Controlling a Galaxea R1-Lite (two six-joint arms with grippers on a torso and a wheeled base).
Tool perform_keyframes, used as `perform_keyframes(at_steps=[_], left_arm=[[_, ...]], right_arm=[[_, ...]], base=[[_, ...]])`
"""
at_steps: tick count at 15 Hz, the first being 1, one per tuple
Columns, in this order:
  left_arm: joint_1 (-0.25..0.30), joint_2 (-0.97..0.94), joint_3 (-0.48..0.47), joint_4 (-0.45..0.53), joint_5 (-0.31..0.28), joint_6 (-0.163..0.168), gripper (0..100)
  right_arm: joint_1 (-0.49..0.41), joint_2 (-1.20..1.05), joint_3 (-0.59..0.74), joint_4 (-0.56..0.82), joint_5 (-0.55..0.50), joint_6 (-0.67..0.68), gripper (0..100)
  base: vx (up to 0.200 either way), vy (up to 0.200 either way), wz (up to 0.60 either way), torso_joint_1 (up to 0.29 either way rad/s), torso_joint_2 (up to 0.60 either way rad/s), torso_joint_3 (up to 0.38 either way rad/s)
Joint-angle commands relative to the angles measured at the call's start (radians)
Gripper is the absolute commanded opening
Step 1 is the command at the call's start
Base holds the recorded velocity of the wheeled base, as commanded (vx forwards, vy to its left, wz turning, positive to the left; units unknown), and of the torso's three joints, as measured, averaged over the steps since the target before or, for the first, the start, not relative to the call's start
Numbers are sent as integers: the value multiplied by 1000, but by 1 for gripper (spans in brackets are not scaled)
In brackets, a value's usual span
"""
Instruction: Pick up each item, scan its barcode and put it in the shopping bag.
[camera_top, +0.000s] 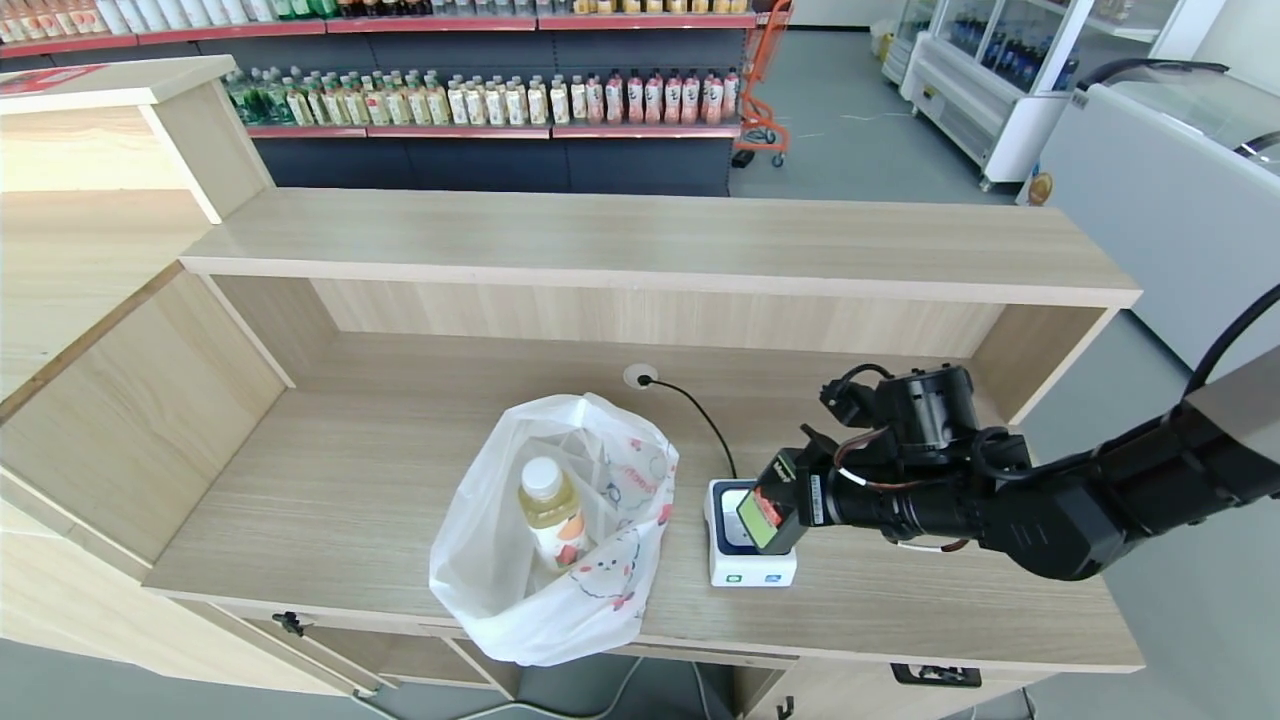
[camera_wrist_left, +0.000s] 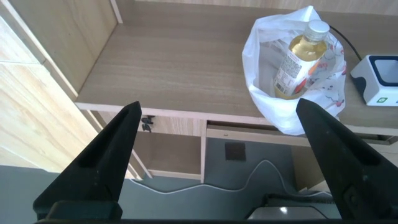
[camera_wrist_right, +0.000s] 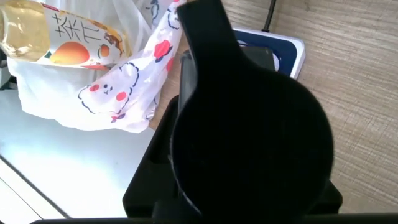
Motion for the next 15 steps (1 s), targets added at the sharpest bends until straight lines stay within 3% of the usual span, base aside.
perform_keyframes(at_steps=[1,15], left_arm=[[0,0,0,0,0,0,100],[0,0,0,0,0,0,100]], right_arm=[[0,34,-7,-12,-2,-9,0],[31,98,-82,-18,5,1,0]], base=[[0,0,0,0,0,0],[0,0,0,0,0,0]])
